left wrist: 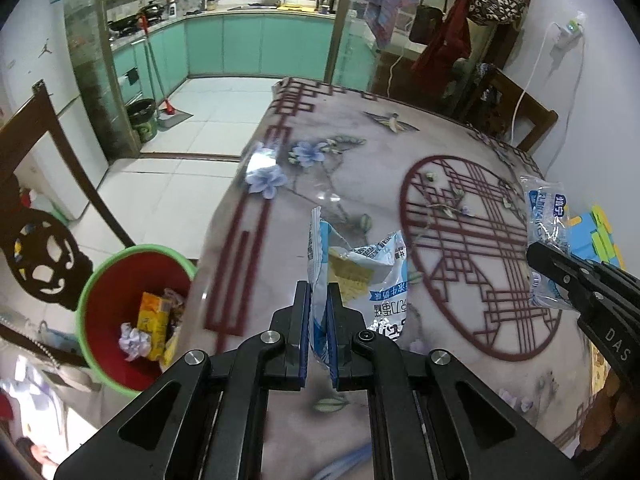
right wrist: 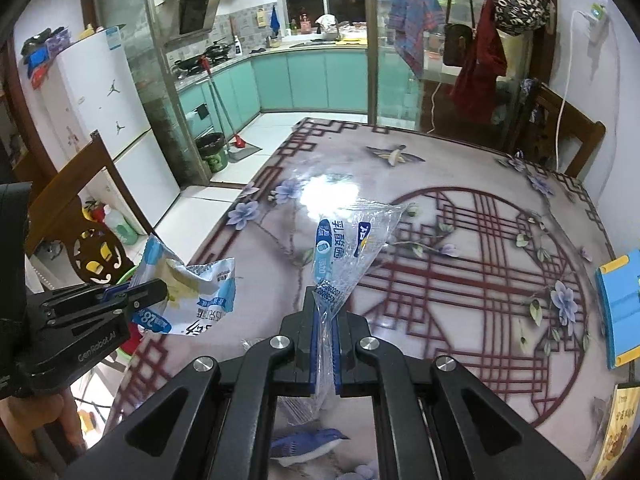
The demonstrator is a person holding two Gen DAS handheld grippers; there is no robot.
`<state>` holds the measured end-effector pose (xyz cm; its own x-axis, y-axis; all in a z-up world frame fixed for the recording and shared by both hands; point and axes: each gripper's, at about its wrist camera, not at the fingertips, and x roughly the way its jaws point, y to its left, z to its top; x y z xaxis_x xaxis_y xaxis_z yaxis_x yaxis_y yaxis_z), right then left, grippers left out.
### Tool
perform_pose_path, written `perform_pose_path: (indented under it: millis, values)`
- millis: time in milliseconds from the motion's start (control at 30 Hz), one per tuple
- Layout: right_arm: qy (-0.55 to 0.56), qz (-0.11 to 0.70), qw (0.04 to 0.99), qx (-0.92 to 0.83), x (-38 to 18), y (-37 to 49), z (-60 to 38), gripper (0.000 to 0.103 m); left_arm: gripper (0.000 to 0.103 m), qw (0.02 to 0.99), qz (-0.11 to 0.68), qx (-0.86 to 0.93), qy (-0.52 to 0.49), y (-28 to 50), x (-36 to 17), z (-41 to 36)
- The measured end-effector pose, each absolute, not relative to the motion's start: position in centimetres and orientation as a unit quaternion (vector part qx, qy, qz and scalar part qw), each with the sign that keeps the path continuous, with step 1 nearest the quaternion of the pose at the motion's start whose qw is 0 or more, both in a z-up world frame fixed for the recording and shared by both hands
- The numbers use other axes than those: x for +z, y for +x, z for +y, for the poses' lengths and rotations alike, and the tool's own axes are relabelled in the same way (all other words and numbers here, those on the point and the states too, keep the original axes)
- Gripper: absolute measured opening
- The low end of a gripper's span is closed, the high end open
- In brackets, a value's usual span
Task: Collect trash
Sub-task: 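Carry snack bag and clear plastic bag over the red bucket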
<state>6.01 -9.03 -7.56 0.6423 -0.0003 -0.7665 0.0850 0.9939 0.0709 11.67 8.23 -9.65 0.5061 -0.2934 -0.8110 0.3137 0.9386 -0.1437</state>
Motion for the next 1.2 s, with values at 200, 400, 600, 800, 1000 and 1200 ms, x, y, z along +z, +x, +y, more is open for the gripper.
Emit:
perform_pose_path:
  millis: [200,400,600,800,1000,1200]
  values:
    - [0.043,0.424,0.904,-0.018,-7.6,7.0,-6.6,0.004,0.007,0.867,0.468,-0.171,0.007,12.5,-10.0,10.5]
    - [0.035,0.425,0.904,-0.014,-7.4,8.0,-4.0,0.004,0.007,0.867,0.468,-0.168,0.003,13.4,-10.2,12.6]
    - [0.027,0.426,0.904,-0.004,-7.4,9.2,-1.0,0.004,0.007,0.869,0.469,-0.161,0.0,14.4,-10.5,15.3]
    - [0.017,0.428,0.903,0.013,-7.6,10.4,2.2,0.004,0.007,0.87,0.471,-0.148,-0.009,14.9,-10.8,18.0]
    - [0.009,0.434,0.9,0.035,-8.1,11.2,4.8,0.004,0.007,0.869,0.476,-0.134,-0.018,14.9,-11.4,20.1]
    - [0.0,0.441,0.895,0.06,-8.7,11.6,7.2,0.004,0.007,0.868,0.481,-0.117,-0.028,15.0,-12.0,22.0]
